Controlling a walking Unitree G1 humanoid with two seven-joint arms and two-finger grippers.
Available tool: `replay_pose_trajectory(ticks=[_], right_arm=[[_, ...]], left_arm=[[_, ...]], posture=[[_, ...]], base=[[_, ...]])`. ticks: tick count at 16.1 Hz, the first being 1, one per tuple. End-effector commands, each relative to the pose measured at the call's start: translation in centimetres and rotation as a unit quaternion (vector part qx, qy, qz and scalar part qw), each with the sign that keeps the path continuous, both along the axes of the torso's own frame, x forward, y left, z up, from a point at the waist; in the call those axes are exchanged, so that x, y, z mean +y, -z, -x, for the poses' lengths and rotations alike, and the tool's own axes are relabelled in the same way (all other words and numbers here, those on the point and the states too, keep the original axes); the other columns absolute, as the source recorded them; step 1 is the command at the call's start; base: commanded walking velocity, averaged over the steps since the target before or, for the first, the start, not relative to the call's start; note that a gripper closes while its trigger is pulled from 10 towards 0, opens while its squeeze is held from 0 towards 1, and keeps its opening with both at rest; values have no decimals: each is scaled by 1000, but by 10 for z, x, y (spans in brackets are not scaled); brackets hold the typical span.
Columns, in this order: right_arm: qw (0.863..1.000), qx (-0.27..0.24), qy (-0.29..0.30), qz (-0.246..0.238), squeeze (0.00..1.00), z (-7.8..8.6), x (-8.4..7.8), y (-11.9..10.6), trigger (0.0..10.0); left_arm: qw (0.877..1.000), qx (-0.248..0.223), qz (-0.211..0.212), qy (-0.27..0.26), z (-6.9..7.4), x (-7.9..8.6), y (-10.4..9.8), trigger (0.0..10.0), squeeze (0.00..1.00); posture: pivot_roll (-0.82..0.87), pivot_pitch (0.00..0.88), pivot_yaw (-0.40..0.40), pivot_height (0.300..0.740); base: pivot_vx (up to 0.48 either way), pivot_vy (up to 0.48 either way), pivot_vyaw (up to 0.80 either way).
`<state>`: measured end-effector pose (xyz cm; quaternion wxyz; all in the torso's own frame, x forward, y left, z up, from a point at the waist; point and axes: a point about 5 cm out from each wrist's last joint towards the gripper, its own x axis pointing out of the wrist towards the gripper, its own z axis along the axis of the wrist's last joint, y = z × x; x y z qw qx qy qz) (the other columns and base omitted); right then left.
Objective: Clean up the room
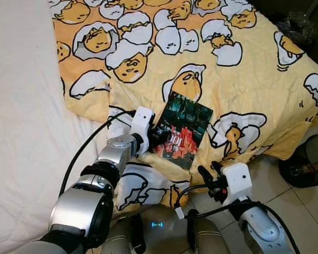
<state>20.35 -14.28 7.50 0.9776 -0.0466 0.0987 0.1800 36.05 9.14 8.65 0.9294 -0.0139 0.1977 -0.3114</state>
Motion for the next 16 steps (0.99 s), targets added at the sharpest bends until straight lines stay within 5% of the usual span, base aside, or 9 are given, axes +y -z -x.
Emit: replay_pose_trajectory(ticks=[1,9,16], right_arm=[[1000,12,-2,2,0,4,0,5,10000],[1000,11,-6,2,0,3,2,5,10000],[1000,13,-2,3,0,3,1,5,10000]], left_arm=[[999,32,20,25,10,-7,12,0,0],[995,76,26,55,25,-19,30,0,0],[982,45,184,2,0,-10,-11,0,0]], posture=[[-277,220,58,723],[-278,234,57,723],[-271,244,60,723]], base=[[0,0,0],[0,0,0],[0,0,0]])
